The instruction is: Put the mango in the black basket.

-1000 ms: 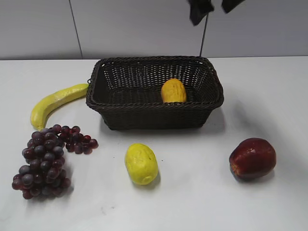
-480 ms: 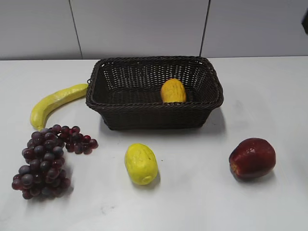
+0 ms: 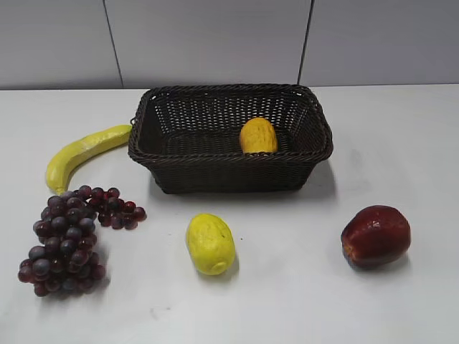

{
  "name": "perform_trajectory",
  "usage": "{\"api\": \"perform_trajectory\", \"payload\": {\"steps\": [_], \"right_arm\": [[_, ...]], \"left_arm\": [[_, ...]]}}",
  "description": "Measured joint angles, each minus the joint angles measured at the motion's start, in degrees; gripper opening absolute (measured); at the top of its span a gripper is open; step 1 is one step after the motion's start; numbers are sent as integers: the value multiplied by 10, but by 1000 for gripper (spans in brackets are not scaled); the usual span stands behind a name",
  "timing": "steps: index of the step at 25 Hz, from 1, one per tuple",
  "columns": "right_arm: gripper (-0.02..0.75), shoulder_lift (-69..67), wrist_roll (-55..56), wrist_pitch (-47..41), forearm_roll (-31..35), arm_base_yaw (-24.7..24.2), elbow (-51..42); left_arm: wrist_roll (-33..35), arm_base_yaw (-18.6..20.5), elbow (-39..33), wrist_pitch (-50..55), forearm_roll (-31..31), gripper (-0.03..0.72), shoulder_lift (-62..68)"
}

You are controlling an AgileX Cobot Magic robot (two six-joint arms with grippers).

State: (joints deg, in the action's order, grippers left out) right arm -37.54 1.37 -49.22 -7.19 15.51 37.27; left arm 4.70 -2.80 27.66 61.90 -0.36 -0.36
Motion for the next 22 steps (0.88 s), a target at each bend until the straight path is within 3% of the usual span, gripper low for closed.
{"api": "perform_trajectory", "payload": {"steps": [10, 22], "right_arm": [[599, 253, -14, -98, 1, 0, -70], [593, 280, -14, -104, 2, 0, -84]], "left_arm": [[0, 0, 0, 0, 0, 230, 0], [0, 0, 0, 0, 0, 230, 0]]}}
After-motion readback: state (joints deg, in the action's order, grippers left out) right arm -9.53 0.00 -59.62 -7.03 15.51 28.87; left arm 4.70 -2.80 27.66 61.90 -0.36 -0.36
